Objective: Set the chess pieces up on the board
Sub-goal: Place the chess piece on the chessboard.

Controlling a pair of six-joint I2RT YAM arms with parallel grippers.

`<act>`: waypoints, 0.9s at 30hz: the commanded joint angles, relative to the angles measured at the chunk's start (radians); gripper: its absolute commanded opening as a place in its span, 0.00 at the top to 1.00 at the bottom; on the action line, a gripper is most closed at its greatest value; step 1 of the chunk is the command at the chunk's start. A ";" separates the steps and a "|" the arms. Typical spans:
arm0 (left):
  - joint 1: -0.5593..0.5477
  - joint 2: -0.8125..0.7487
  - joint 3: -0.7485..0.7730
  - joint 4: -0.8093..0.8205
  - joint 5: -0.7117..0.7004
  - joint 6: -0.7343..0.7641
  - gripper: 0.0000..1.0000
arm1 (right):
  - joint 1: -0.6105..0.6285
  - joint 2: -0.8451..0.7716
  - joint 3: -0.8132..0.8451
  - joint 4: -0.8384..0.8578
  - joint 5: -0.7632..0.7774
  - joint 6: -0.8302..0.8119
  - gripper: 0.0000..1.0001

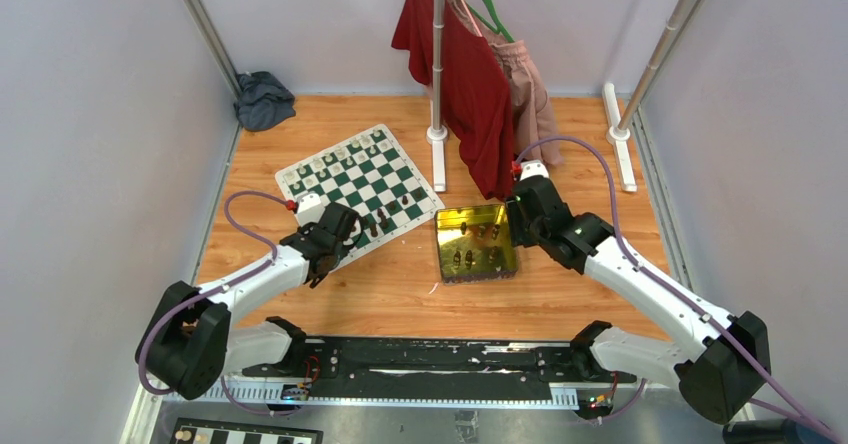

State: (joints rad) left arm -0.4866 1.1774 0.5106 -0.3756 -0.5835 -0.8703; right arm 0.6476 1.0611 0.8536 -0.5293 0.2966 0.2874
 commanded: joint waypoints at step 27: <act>-0.014 -0.298 0.117 -0.154 0.010 0.114 0.30 | 0.092 -0.014 -0.007 -0.053 -0.012 0.006 0.56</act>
State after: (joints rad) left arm -0.4866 0.9173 0.5953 -0.4961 -0.5793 -0.8036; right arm 0.7139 1.0229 0.8433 -0.5724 0.3130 0.2989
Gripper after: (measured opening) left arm 0.674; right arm 0.437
